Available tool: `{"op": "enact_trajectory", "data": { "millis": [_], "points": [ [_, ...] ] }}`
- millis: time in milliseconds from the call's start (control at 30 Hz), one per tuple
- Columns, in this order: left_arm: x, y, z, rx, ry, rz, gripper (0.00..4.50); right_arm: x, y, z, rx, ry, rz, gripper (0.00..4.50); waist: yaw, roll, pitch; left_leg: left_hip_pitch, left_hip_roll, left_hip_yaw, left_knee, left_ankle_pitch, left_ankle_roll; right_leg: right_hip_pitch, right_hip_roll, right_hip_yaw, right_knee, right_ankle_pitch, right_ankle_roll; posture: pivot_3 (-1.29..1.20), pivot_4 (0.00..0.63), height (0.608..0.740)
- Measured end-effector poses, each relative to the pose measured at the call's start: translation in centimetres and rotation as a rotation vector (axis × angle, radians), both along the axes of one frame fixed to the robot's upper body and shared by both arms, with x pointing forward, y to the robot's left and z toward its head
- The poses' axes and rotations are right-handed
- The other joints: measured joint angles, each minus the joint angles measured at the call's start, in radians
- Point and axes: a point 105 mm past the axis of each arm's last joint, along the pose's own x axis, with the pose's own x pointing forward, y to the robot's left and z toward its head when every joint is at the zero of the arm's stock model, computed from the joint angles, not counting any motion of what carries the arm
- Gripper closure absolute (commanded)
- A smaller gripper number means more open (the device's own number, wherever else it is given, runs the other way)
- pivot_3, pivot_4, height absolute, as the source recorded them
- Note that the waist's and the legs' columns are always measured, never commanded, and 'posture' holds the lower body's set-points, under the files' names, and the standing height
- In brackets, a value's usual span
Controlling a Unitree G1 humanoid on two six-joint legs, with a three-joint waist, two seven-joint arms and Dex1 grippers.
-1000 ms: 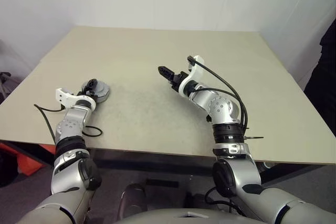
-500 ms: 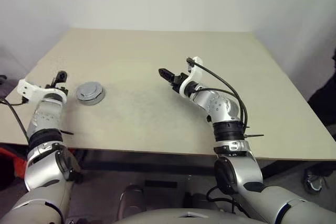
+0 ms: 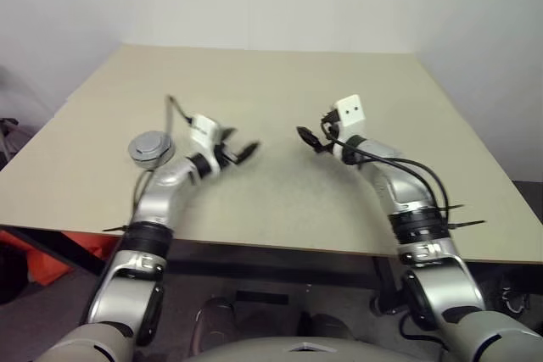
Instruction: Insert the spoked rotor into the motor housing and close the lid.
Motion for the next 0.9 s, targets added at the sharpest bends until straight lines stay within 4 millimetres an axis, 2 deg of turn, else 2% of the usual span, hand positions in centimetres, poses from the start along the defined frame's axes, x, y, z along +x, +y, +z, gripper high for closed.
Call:
{"op": "enact_trajectory", "data": {
  "millis": [100,200,367,733,900],
  "points": [
    [-0.8,-1.1,-0.5,0.06,-0.02,-0.08,0.02,-1.3,-1.8,-0.6,-0.065,0.017,0.045,0.01,-0.01,0.0,0.0,0.001,0.004,0.0,0.0,0.0,0.0,0.0,0.004,0.0,0.0,-0.001,-0.001,0.0,0.0,0.74],
    [-0.8,-0.6,-0.3,0.107,-0.053,-0.098,0.02,-2.9,-2.9,-1.8,-0.11,0.063,0.103,0.01,-0.019,0.002,0.0,0.002,0.005,0.0,0.0,-0.001,0.001,0.0,0.005,0.0,0.0,-0.001,-0.002,0.0,0.0,0.74],
    [-0.6,-0.3,0.2,0.12,-0.08,-0.097,0.02,-4.5,-2.3,-2.4,-0.143,0.089,0.21,0.01,-0.021,0.004,0.0,0.003,0.005,0.001,0.003,-0.003,0.006,0.001,0.005,0.001,0.0,0.0,-0.004,0.0,0.0,0.74],
    [-0.3,-0.3,0.2,0.106,-0.075,-0.086,0.02,-4.2,-2.1,-2.3,-0.15,0.081,0.204,0.01,-0.02,0.004,0.0,0.003,0.005,0.001,0.007,-0.004,0.007,0.002,0.004,0.001,0.003,0.0,-0.005,0.0,0.0,0.74],
    [-0.1,-0.4,0.4,0.095,-0.075,-0.08,0.02,-3.3,-2.1,-1.7,-0.137,0.059,0.17,0.01,-0.02,0.004,0.0,0.002,0.005,0.001,0.007,-0.004,0.007,0.001,0.004,0.001,0.004,0.0,-0.005,0.0,0.0,0.74]
  ]
}}
